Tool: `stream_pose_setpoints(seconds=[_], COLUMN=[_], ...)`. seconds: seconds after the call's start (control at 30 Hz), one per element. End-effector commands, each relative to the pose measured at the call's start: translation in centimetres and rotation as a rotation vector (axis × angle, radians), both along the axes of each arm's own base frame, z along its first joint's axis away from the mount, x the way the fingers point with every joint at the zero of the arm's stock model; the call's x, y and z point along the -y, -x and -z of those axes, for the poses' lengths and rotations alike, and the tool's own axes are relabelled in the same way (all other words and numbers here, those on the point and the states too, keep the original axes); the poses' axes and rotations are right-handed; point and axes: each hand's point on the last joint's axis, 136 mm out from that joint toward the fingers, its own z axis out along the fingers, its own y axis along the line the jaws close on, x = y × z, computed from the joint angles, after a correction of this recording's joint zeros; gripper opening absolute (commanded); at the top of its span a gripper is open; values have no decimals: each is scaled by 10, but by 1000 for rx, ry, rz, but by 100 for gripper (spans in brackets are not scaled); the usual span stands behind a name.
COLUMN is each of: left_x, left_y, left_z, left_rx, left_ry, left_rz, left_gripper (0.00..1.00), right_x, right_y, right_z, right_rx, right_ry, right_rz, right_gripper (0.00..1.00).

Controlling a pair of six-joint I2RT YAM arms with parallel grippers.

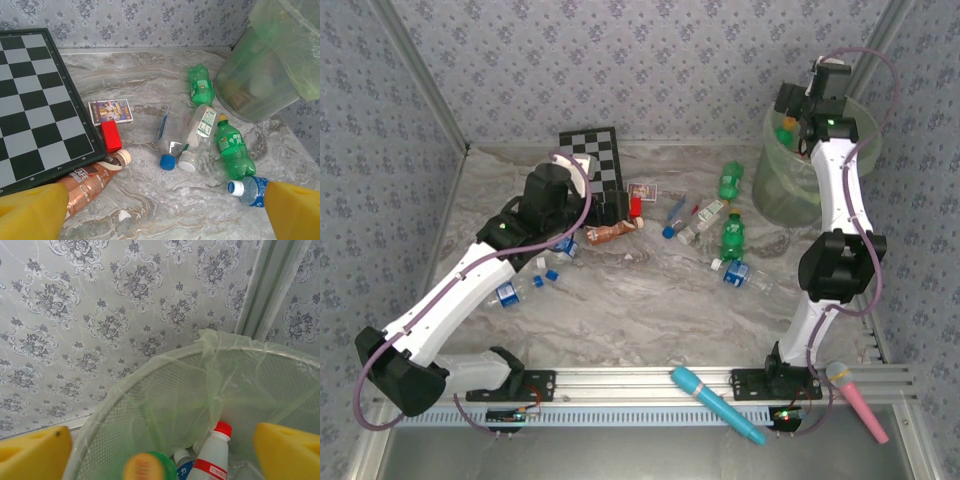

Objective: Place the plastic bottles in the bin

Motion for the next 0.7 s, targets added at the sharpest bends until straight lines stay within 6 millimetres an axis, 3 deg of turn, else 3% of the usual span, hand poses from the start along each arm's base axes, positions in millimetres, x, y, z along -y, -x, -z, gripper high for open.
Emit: stream_pose_setpoints(seconds=[0.0, 0.17, 0.33, 0.47, 0.67], left_x=[-10, -17, -42, -71, -121], left_y=[1, -4, -16, -21, -17], left_z=[-4, 2, 26, 50, 94], left_rx=[8, -11, -92, -168, -309], left_ry=[4, 2, -22, -26, -8], left_rz=[-34, -72, -192, -304, -465], left_gripper=[100, 100, 100, 100, 100], right_x=[0, 4, -13, -39, -97], right_y=[11, 29, 49, 65, 87], right_z=[-18, -36, -52, -56, -50], right_rx=[16, 45, 66, 68, 45], right_ry=[-7, 19, 24, 36, 68], right_rz=[7, 23, -19, -81, -212], right_gripper=[100, 100, 100, 100, 100])
